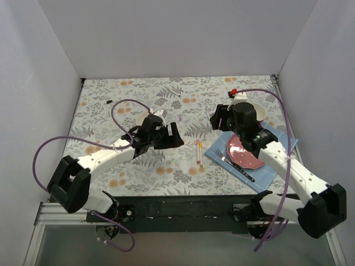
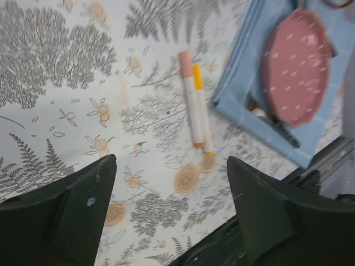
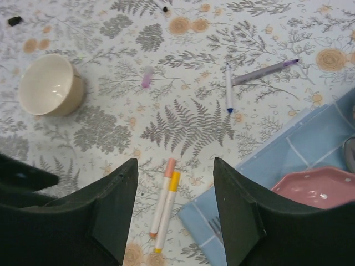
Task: Insert the pens into the pen caps
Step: Place the pen on the table with the left arm, then grab a barrel on the table with the right arm, then grab a pen cap on the table with the left arm
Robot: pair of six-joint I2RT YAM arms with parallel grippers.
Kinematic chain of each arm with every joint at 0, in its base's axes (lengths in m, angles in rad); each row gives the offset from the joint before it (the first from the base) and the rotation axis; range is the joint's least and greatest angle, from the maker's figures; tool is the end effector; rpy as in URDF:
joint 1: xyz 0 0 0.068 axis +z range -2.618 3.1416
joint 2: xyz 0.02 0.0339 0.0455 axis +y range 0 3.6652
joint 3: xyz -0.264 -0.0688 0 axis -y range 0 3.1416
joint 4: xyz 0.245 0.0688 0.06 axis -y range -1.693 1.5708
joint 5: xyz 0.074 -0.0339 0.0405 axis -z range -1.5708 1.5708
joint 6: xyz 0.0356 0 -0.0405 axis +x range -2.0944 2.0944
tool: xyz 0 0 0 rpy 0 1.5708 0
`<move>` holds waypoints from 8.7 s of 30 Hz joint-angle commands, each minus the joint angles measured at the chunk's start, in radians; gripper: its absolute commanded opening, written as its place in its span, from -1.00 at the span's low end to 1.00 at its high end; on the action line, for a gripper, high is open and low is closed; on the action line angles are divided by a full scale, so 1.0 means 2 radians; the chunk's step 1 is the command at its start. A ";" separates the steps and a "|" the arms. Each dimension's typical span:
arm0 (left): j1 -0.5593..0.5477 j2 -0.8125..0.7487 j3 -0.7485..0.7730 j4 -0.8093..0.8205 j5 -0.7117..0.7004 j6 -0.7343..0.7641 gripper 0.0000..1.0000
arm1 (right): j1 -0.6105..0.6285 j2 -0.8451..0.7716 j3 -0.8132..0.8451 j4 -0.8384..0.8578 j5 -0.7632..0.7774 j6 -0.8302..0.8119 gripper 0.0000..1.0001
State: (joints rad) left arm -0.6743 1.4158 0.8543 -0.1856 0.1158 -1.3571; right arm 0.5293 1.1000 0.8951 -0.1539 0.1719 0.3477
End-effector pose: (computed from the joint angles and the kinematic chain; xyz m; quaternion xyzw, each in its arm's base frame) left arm 0.2308 -0.1898 0.2204 -0.2845 0.8698 -0.3676 0.1655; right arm 0.2227 0.1232 0.3194 -0.0256 0.8200 0.1771 0.5437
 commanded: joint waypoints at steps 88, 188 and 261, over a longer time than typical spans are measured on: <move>0.007 0.044 0.047 0.205 0.020 -0.045 0.29 | 0.084 0.037 -0.109 0.234 -0.144 0.049 -0.97; 0.530 -0.019 -0.044 -0.123 -0.021 0.702 0.18 | 0.102 -0.002 0.029 -0.056 -0.272 0.036 -0.97; 0.520 0.000 -0.007 -0.232 -0.278 -0.236 -0.17 | 0.148 -0.039 0.033 -0.036 -0.219 0.028 -0.97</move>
State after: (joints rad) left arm 0.3630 1.4338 0.8341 -0.6231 -0.3351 -1.7885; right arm 0.8204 1.0233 0.9653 -0.2699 -0.2695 0.4145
